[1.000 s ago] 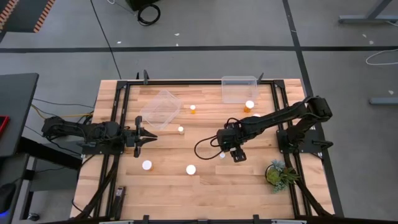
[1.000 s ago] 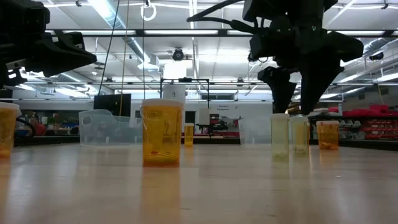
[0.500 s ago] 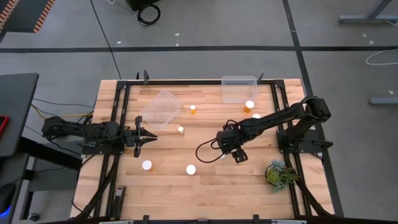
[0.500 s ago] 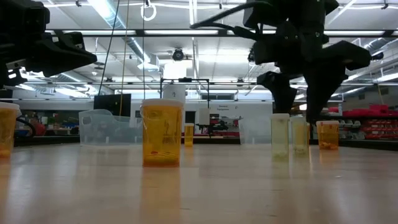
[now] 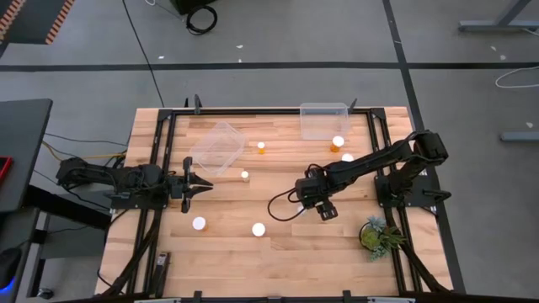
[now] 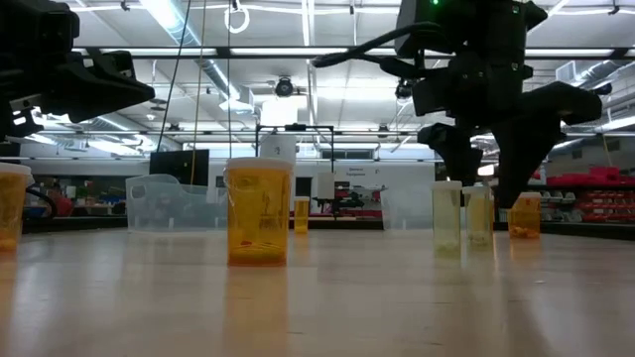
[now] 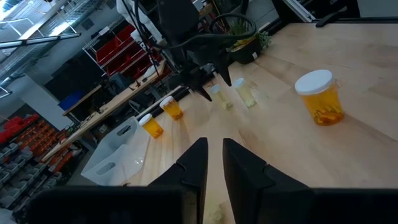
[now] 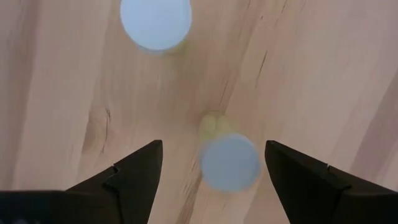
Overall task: Pick and place medicine bottles into bin by pill shape (circle, oval)
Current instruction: Put the right slim yellow pill bottle into the right transparent bin, then put the slim orange pill bottle into the right transparent bin
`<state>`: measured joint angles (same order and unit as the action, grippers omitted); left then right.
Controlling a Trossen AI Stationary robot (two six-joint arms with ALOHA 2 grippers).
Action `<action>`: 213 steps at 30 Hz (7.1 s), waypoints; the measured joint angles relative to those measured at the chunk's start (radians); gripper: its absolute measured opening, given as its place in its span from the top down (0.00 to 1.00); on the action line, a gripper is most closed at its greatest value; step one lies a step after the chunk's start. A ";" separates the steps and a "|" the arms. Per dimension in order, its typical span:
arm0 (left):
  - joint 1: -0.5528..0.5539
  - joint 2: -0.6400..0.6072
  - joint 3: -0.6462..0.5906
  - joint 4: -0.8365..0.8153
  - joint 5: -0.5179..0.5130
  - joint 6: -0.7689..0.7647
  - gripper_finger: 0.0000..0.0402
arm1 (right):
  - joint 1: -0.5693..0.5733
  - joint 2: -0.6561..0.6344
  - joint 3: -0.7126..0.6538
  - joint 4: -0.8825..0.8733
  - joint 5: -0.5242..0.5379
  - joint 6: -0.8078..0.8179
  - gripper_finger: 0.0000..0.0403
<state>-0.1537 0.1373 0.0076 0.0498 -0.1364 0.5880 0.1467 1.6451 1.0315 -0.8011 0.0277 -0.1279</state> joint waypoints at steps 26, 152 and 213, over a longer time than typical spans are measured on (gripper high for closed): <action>0.000 0.000 0.000 0.000 0.000 0.000 0.87 | -0.007 0.184 0.156 -0.127 0.029 -0.020 0.30; 0.000 0.000 0.000 -0.001 0.000 0.000 0.86 | -0.916 0.351 0.739 -0.436 0.088 -0.268 0.69; 0.000 0.000 0.000 -0.001 0.000 0.000 0.87 | -0.962 0.483 0.747 -0.319 -0.066 -0.291 0.50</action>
<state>-0.1536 0.1375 0.0074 0.0490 -0.1360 0.5884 -0.8150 2.1284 1.7780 -1.1202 -0.0380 -0.4187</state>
